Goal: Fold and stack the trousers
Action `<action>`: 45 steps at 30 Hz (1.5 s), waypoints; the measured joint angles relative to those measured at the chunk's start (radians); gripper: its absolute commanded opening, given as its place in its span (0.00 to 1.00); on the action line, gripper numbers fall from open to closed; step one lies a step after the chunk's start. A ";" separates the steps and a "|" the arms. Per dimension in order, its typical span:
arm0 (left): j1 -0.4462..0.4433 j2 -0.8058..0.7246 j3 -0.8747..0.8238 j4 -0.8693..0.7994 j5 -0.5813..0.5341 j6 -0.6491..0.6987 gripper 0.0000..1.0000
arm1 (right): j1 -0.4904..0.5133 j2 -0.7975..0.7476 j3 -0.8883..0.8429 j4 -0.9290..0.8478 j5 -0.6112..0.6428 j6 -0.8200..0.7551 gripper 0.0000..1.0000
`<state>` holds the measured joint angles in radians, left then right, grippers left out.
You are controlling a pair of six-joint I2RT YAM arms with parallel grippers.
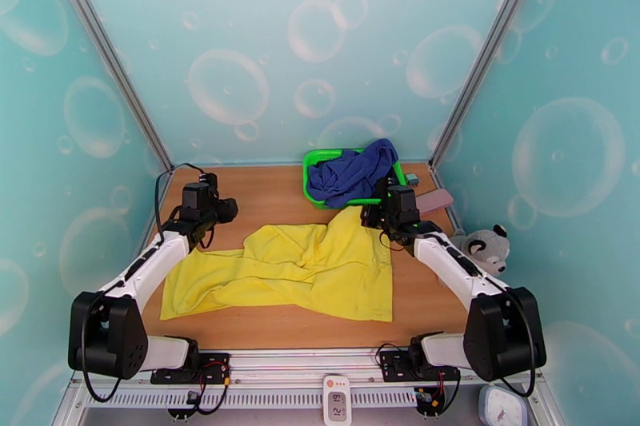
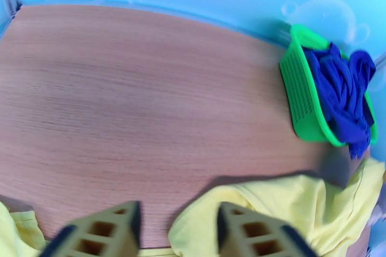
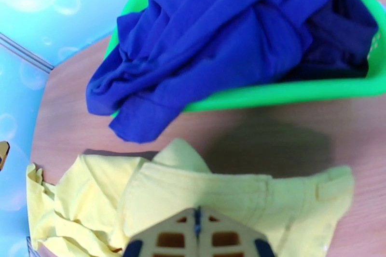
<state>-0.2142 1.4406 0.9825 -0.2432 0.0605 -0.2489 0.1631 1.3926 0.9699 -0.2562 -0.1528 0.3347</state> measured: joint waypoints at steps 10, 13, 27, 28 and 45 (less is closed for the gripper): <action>-0.100 0.176 -0.016 -0.090 -0.039 0.051 0.63 | 0.054 -0.088 -0.180 -0.018 0.022 0.098 0.38; -0.101 0.221 -0.016 -0.118 -0.037 0.067 0.63 | 0.145 -0.136 -0.268 -0.018 -0.005 0.188 0.38; -0.116 0.315 0.034 -0.173 -0.136 0.004 0.00 | 0.101 -0.158 -0.516 0.029 -0.045 0.408 0.37; -0.103 0.311 0.038 -0.177 -0.164 -0.008 0.00 | 0.072 -0.149 -0.513 0.032 -0.046 0.401 0.37; -0.053 -0.060 -0.083 0.434 -0.808 0.261 0.00 | -0.103 -0.022 -0.401 0.001 0.044 0.212 0.36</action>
<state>-0.2668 1.3804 0.8997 0.1905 -0.7479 0.0116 0.0605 1.3705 0.5694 -0.2550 -0.1089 0.5472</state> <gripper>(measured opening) 0.071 0.360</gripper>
